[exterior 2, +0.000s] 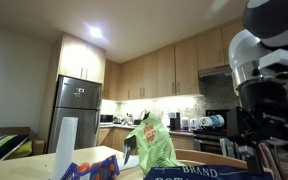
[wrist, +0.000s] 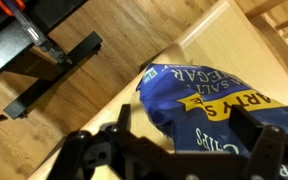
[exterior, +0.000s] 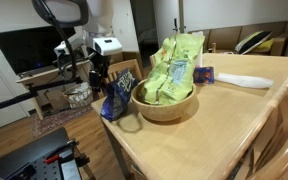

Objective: Move the blue packet of chips to the right

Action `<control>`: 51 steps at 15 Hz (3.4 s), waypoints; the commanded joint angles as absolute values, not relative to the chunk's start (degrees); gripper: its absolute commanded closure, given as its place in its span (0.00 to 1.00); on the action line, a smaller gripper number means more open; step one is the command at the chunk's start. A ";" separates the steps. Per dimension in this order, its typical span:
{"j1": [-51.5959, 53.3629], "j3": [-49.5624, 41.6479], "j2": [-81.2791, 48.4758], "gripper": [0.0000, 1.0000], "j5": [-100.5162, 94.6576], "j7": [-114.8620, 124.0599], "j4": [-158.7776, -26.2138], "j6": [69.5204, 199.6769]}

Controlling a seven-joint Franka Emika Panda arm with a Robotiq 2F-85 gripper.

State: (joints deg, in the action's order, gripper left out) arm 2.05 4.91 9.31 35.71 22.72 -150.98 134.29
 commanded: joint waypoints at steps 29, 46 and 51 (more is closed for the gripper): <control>2.74 4.70 7.90 0.00 32.21 29.40 -153.14 143.76; 2.23 3.85 9.65 0.00 36.71 27.26 -154.56 153.03; 2.64 3.49 9.14 0.00 37.34 25.64 -154.43 153.62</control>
State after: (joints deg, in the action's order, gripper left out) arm 2.52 3.65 9.08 37.56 25.45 -154.45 153.74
